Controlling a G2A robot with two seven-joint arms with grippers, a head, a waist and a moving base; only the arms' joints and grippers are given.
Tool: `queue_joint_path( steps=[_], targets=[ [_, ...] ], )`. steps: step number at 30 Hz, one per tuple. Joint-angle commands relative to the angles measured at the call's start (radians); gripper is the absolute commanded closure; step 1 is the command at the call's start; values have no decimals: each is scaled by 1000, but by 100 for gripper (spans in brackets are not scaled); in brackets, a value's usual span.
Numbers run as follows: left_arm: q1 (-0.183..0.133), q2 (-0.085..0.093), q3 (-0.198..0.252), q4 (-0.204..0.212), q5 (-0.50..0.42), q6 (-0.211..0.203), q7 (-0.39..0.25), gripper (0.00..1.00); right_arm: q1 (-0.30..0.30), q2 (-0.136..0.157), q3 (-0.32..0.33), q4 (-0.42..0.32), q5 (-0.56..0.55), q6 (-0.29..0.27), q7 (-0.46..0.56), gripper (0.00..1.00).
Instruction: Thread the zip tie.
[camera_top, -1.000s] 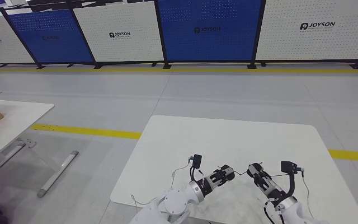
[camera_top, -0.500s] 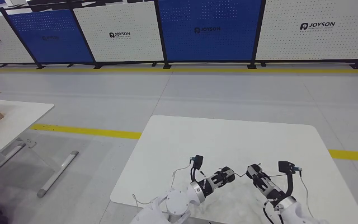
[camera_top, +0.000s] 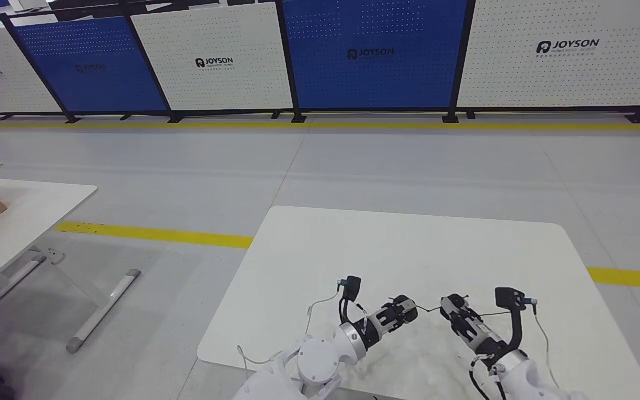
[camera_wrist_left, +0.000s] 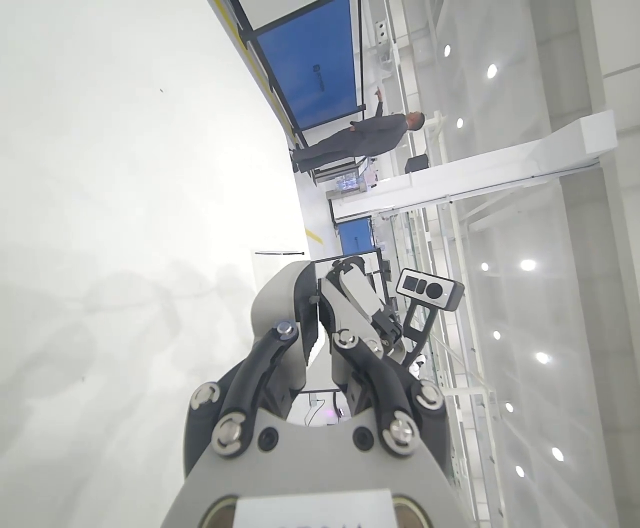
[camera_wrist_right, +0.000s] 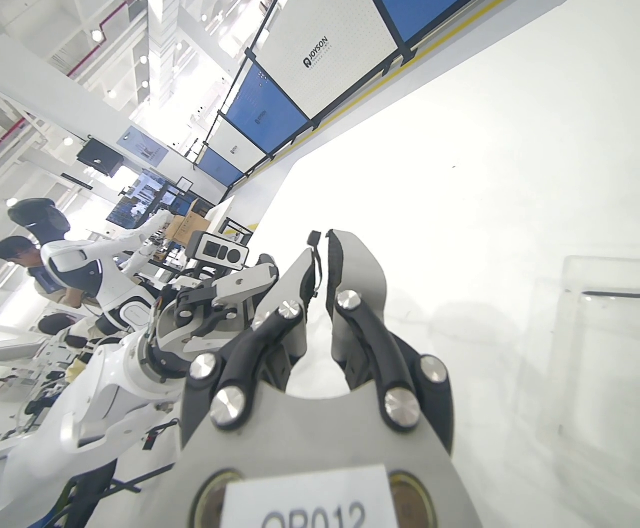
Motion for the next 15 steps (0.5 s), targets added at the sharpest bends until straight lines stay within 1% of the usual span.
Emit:
queue_joint_path(
  steps=[1,6,9,15],
  targets=[
    [0,0,0,0,1,1,2,100,1,0,-1,1,-1,1,1,87],
    [0,-1,0,1,3,4,4,100,4,-1,-4,3,-9,2,8,86],
    [0,-2,1,1,6,5,0,100,5,-1,-5,4,-10,5,7,100],
    [1,-1,1,0,14,1,-8,100,8,-2,-6,3,-12,10,8,100]
  ],
)
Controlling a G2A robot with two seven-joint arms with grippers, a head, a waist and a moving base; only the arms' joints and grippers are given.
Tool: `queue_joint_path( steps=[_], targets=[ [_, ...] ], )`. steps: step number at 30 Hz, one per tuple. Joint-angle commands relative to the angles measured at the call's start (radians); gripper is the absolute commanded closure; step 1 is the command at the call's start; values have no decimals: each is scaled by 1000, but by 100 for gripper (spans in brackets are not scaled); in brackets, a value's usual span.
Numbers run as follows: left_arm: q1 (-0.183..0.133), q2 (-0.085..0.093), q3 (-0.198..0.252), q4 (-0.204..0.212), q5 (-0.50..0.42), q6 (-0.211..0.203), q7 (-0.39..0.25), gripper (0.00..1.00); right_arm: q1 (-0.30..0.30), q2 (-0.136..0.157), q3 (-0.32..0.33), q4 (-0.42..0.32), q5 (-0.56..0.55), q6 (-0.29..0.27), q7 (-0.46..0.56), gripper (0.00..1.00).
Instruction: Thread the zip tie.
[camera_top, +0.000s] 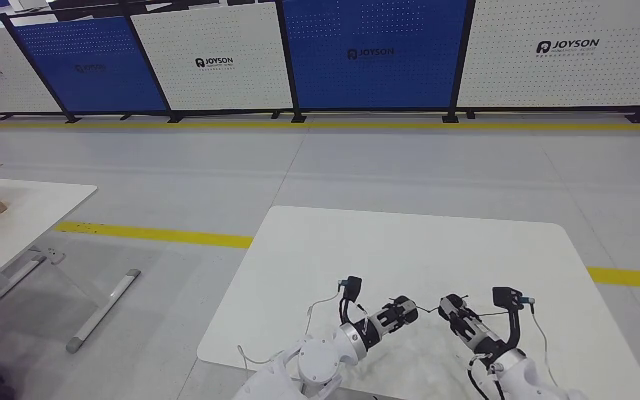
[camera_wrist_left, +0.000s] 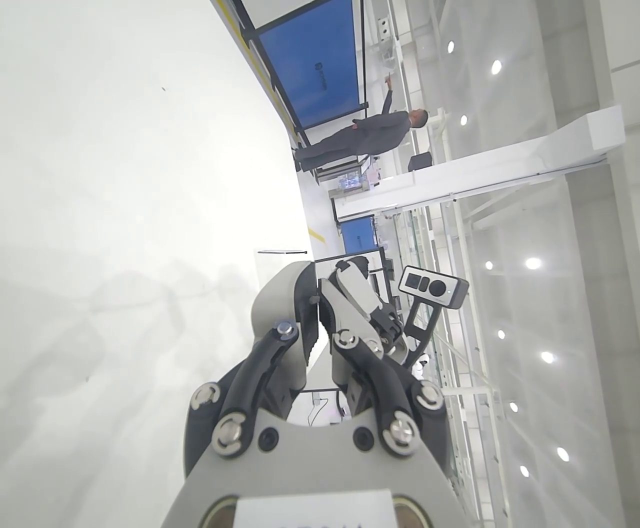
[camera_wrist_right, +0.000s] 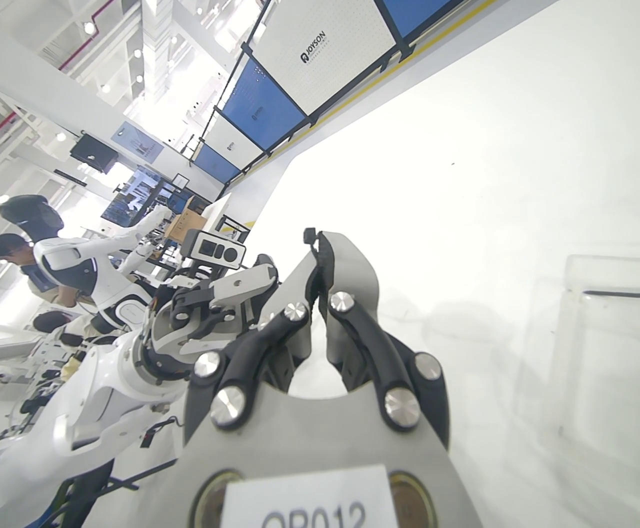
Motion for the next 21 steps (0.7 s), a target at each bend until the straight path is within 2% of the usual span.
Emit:
queue_joint_path(
  steps=[1,16,21],
  targets=[
    [1,0,0,-1,3,-2,-2,100,1,0,0,-1,-2,2,1,100],
    [18,5,-4,-23,22,-18,-27,100,8,-3,-14,-1,-29,7,5,100],
    [17,6,-6,-24,44,-4,-12,100,6,-3,-11,-2,-28,1,-1,100]
  ],
)
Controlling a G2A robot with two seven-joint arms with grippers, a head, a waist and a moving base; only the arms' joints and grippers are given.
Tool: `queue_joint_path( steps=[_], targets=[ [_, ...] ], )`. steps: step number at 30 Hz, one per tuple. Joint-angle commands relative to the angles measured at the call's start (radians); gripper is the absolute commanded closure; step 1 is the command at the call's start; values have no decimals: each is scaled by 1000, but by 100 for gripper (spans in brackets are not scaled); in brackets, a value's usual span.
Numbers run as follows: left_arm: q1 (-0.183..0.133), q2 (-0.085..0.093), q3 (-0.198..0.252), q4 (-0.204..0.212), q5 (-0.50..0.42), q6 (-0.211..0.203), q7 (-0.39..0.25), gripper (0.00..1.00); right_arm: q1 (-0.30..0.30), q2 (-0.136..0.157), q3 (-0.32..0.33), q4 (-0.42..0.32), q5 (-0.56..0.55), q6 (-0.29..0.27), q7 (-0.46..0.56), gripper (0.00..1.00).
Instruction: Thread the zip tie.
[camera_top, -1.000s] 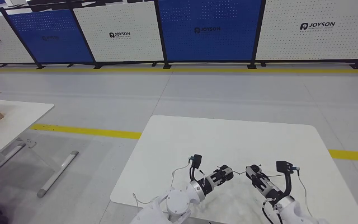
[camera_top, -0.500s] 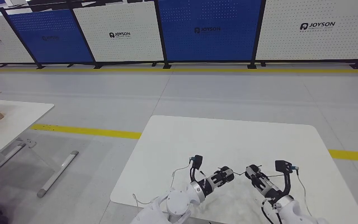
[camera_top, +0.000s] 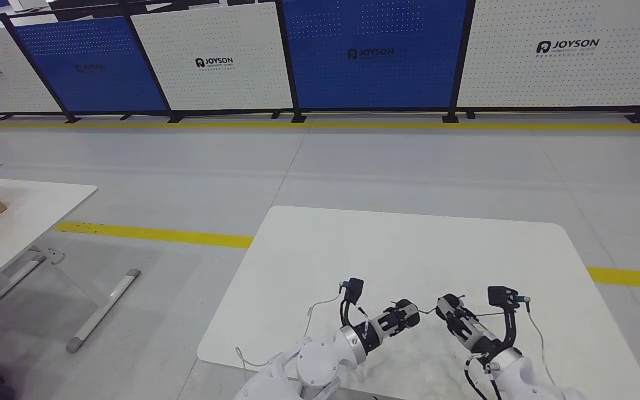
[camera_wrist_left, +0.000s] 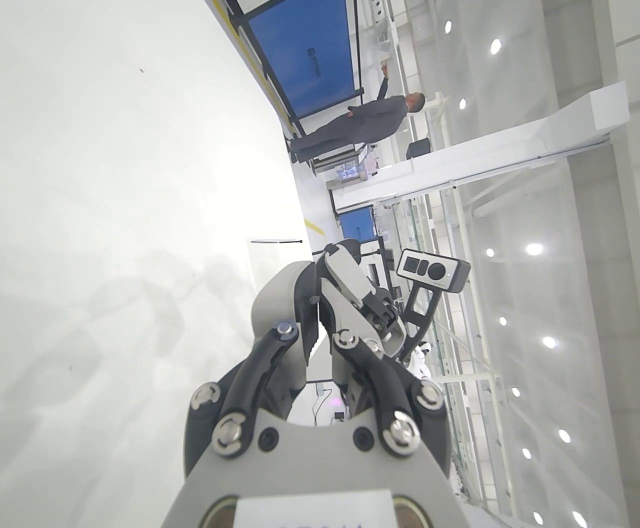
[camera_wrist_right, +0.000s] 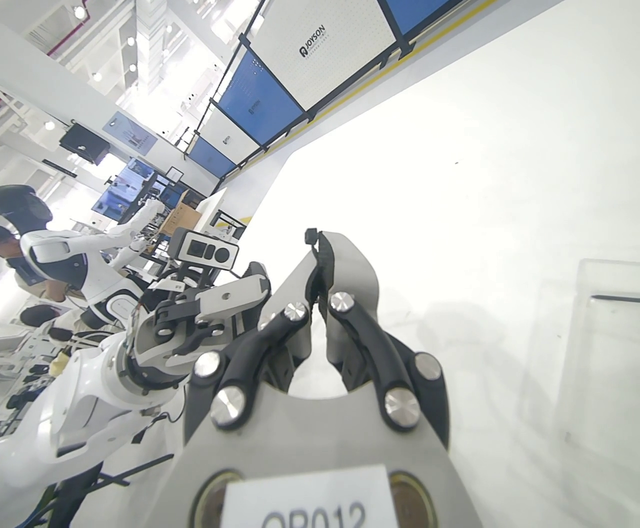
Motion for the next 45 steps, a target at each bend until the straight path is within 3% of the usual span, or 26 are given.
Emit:
queue_joint_path(
  steps=[1,4,8,14,40,43,45],
  targets=[
    [-1,0,2,1,11,5,8,100,-2,0,2,-1,0,-1,-2,100],
    [-2,-1,6,1,26,10,20,100,-3,0,4,-2,-2,-2,-3,100],
    [-3,-2,11,1,42,12,32,83,-4,0,5,-4,-5,-3,-3,100],
    [-3,-3,16,4,57,12,39,75,-5,-1,5,-5,-8,0,-2,100],
    [-34,-19,43,49,43,23,47,89,-3,-4,-7,-4,-21,-4,-1,100],
    [-35,-20,42,51,42,20,49,100,-4,-4,-6,-4,-22,-4,-2,100],
    [-35,-20,42,53,41,15,51,100,-4,-5,-6,-4,-21,-3,-2,100]
  ],
)
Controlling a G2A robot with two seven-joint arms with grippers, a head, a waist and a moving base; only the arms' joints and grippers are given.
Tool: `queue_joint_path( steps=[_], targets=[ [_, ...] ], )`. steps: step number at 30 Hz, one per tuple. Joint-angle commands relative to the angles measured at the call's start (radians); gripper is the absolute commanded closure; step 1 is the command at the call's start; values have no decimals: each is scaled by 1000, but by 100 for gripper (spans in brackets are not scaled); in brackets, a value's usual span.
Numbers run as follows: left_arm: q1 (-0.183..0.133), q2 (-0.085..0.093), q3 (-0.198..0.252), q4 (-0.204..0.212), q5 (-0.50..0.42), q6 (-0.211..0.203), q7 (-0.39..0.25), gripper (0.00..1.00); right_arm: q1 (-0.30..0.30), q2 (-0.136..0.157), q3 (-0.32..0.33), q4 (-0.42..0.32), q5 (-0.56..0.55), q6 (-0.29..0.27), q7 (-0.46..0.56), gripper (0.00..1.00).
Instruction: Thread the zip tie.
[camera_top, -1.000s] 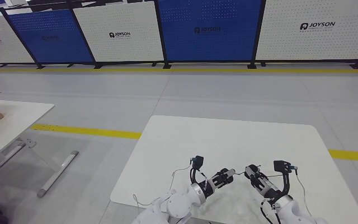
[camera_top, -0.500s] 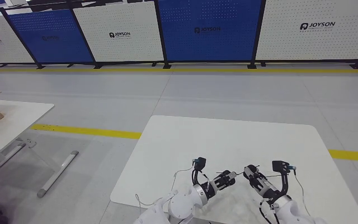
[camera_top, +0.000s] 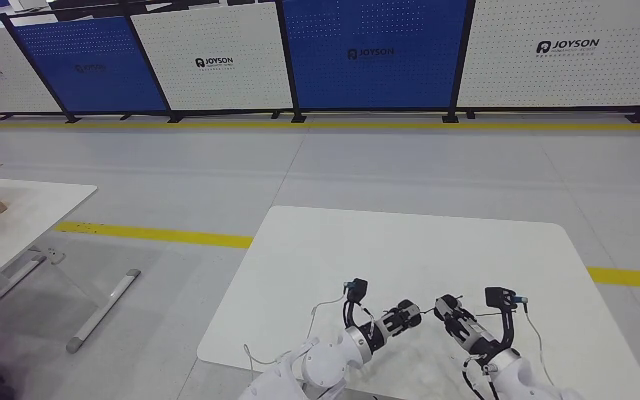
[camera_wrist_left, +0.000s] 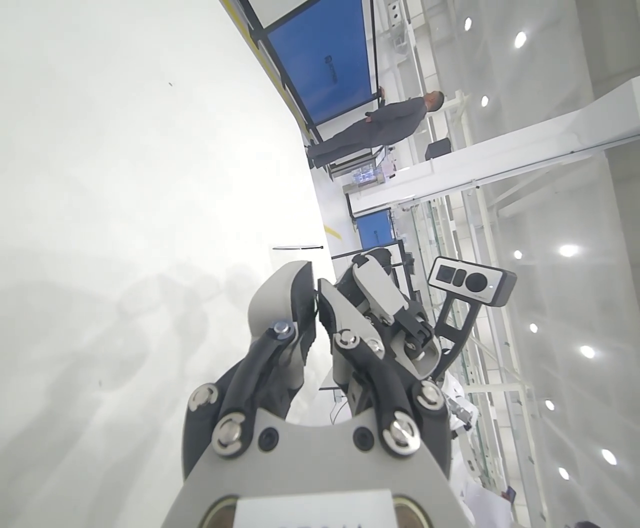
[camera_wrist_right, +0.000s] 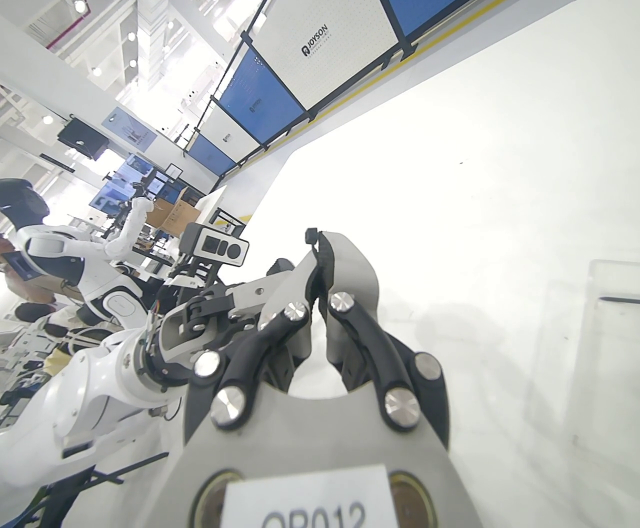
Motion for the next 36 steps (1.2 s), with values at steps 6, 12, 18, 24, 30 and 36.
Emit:
queue_joint_path(
  steps=[6,12,18,24,30,36],
  targets=[
    [3,-1,-2,-1,-3,-13,-1,100,2,-1,-3,-1,-2,5,1,100],
    [5,0,-2,-4,-1,-17,-16,100,5,-2,-7,-1,-8,4,7,100],
    [7,0,-2,-6,-5,-22,-27,100,6,-1,-7,-2,-14,3,14,100],
    [8,0,-5,-7,-7,-24,-33,100,9,-1,-9,-2,-15,-2,30,100],
    [8,-1,-4,-4,9,-18,-13,64,9,-1,-4,-4,-16,6,25,100],
    [10,-1,-3,-5,36,-25,7,53,5,-2,-2,-7,-22,14,19,100]
  ],
)
